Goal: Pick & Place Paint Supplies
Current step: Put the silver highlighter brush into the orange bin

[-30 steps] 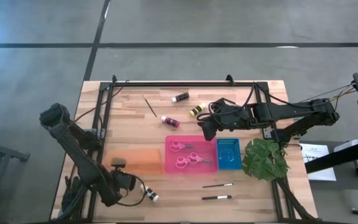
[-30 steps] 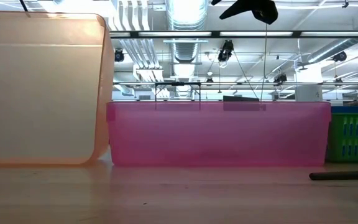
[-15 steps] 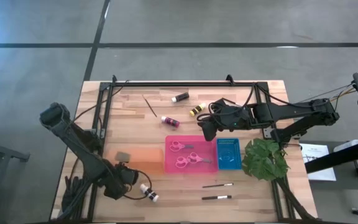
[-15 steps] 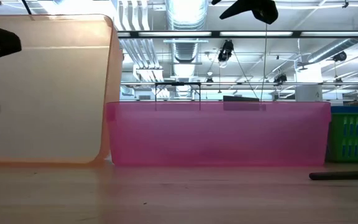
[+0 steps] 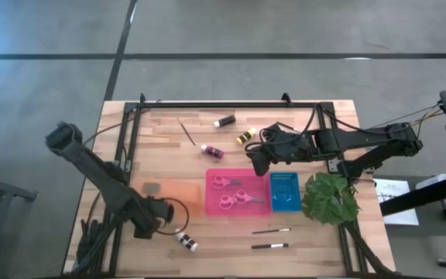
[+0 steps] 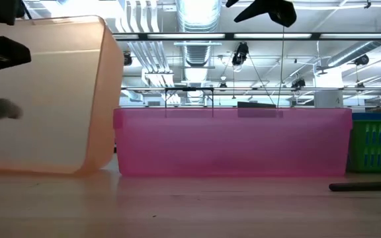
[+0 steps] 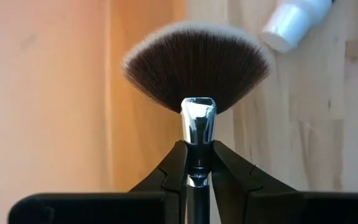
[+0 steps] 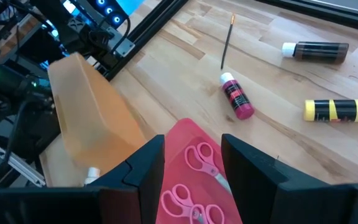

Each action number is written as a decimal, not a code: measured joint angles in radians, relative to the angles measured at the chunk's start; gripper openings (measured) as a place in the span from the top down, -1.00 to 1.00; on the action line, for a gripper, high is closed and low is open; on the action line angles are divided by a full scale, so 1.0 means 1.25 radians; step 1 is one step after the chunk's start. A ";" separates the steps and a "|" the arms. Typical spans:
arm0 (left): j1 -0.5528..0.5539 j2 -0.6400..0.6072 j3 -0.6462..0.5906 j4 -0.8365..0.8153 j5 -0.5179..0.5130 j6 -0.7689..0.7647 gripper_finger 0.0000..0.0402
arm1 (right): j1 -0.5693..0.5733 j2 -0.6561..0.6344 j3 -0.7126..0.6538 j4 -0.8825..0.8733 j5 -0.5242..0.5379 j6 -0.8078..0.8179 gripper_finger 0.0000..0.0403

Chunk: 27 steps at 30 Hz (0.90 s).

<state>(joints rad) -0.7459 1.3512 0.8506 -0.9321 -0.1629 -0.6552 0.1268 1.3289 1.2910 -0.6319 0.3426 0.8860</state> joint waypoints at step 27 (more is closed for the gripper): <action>-0.043 -0.035 -0.063 0.248 0.166 0.059 0.72 | 0.000 0.001 -0.031 0.007 -0.002 0.025 0.22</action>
<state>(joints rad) -0.7998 1.3071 0.7720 -0.6218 0.0445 -0.5816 0.1272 1.3296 1.2522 -0.6236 0.3398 0.9168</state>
